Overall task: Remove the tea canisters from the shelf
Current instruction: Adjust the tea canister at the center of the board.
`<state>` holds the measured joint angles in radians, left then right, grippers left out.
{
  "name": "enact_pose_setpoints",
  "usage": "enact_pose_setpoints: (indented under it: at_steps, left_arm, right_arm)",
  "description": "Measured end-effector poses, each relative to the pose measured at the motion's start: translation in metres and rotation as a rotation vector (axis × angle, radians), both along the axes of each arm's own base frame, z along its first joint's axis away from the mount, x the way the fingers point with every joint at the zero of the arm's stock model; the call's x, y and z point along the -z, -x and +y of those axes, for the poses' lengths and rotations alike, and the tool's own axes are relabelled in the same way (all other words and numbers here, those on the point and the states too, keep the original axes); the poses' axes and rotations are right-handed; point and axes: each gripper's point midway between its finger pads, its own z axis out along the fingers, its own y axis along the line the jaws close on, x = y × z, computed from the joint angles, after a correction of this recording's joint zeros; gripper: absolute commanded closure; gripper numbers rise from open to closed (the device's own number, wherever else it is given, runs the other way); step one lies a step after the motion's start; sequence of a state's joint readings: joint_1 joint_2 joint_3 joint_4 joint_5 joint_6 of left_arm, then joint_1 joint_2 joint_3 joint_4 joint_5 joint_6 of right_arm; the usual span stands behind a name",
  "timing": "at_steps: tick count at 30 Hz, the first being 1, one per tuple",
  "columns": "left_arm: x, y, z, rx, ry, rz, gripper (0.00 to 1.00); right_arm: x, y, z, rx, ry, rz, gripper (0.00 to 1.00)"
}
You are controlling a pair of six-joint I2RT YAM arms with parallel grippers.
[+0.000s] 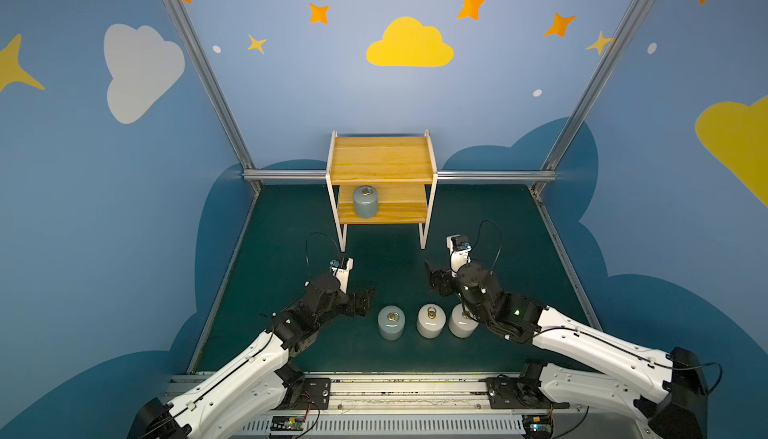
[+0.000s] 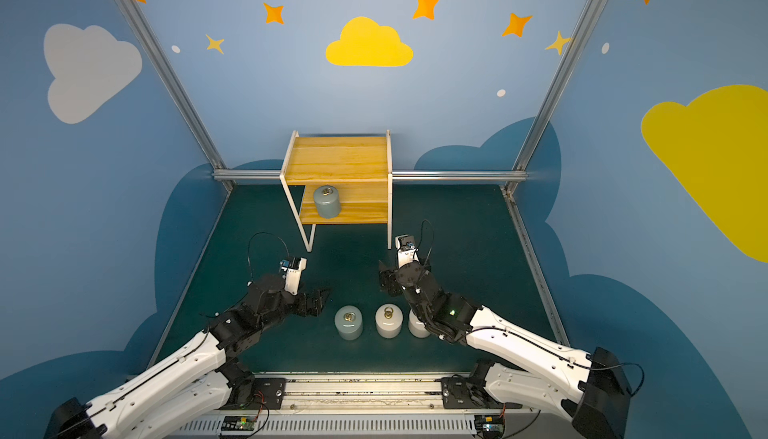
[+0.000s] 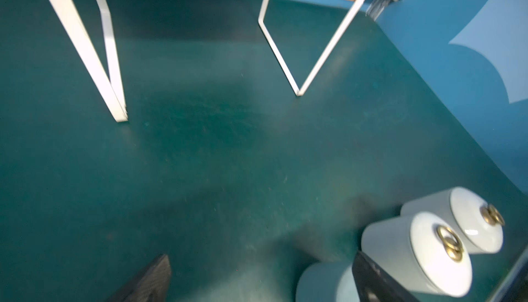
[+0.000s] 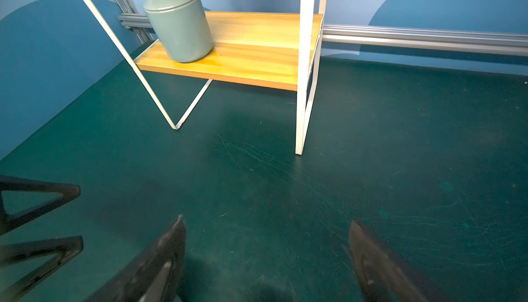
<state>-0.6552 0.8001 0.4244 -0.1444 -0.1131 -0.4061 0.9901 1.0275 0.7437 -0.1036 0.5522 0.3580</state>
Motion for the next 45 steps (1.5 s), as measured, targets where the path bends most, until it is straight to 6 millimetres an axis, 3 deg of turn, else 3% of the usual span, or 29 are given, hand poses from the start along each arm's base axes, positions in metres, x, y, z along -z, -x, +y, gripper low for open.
enact_pose_setpoints:
  at_steps: [7,17,38,45]
  left_arm:
    - [0.031,0.034,-0.012,0.042,-0.092,0.161,0.0]
    - [0.058,0.046,0.001,-0.032,-0.185,0.292,0.0]
    - [0.068,0.052,-0.01,-0.032,-0.203,0.356,0.0]
    - [0.053,0.042,-0.019,-0.026,-0.183,0.317,0.0]
  right_arm:
    - [0.004,-0.011,-0.01,0.012,-0.01,0.031,0.09]
    - [0.007,-0.015,-0.013,0.003,-0.027,0.054,0.09]
    - [0.012,-0.015,-0.015,-0.008,-0.033,0.07,0.08]
    - [0.012,-0.013,-0.016,-0.009,-0.037,0.069,0.09]
